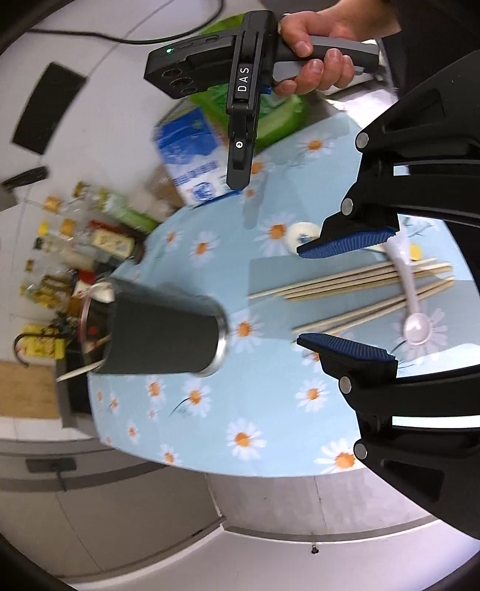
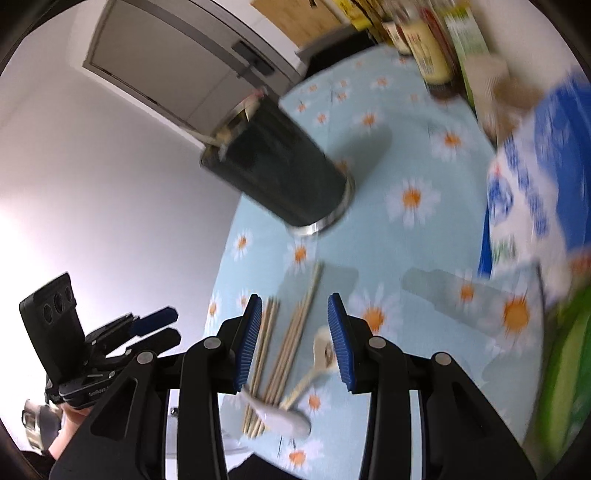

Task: Organize utensils
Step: 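Move the right tool back to the table and grasp the white ceramic spoon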

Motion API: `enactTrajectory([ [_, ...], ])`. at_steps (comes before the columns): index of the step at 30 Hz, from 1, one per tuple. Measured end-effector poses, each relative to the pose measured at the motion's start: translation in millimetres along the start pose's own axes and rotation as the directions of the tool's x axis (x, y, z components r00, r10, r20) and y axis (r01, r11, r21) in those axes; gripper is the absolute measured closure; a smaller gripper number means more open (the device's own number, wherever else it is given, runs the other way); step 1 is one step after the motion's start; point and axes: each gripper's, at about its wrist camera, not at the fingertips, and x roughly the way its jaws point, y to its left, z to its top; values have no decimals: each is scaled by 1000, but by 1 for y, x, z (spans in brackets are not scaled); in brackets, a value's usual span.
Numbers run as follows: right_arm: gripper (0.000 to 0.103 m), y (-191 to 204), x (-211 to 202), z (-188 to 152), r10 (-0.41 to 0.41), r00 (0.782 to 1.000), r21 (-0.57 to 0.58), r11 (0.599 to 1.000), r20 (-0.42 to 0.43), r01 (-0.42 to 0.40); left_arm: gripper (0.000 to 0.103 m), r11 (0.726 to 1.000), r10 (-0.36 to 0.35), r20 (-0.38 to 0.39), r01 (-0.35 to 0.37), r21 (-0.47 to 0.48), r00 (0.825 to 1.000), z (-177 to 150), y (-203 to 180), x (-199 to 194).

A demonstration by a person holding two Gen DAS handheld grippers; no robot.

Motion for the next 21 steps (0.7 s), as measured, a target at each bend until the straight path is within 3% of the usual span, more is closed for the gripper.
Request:
enactTrajectory([
  [5,65,-11,8,-32,-8,999,69,998,-48,11,62,994,-23,-98,33,101,995,-17,-6,11],
  [11,65,-16,14,-73,-5,998,201,980,-70,19,61,964,-55,-218,109,244,974,-38,-10,24],
  [14,64,-15,20,-99,4,996,286,958,-93,23,61,930,-67,-268,158,332,961,-46,-13,30],
  [21,64,-18,26,-148,98,994,532,845,-52,-56,61,800,-62,-382,275,534,922,-59,-27,55],
])
